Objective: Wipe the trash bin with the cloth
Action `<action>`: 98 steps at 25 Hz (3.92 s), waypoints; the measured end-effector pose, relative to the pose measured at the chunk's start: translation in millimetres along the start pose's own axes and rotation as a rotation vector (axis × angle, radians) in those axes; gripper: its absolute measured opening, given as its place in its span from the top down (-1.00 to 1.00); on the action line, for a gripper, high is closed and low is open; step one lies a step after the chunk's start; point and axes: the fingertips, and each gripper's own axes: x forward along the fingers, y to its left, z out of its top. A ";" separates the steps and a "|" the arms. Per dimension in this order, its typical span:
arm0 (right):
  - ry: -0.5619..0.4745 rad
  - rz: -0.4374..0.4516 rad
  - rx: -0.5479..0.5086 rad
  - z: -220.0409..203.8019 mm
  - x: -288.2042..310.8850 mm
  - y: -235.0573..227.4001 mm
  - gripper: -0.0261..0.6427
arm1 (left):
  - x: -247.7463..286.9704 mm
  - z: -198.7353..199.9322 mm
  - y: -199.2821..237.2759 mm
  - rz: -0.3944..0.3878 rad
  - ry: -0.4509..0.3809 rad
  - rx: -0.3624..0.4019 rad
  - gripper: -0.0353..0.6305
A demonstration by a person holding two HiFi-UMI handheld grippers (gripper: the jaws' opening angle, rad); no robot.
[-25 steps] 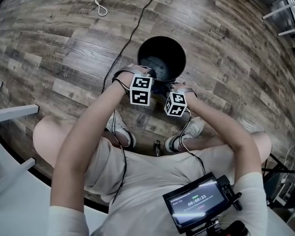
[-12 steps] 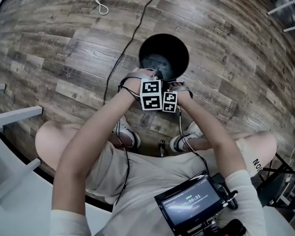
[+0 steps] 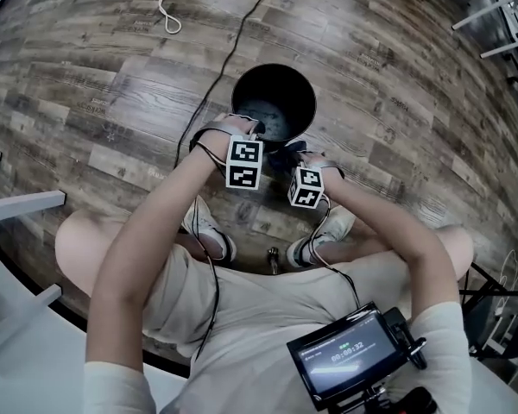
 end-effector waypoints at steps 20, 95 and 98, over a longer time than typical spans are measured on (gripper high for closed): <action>-0.156 -0.078 -0.087 58.9 -71.5 -32.8 0.73 | 0.9 -9.4 -6.0 0.044 0.022 0.108 0.58; 0.122 -0.005 -0.152 -18.8 99.8 -3.6 0.73 | 1.8 18.4 -0.4 0.106 0.008 -0.128 0.67; 0.154 0.023 -0.125 -23.4 107.0 -1.2 0.73 | 1.4 20.7 -0.2 0.080 -0.021 -0.161 0.67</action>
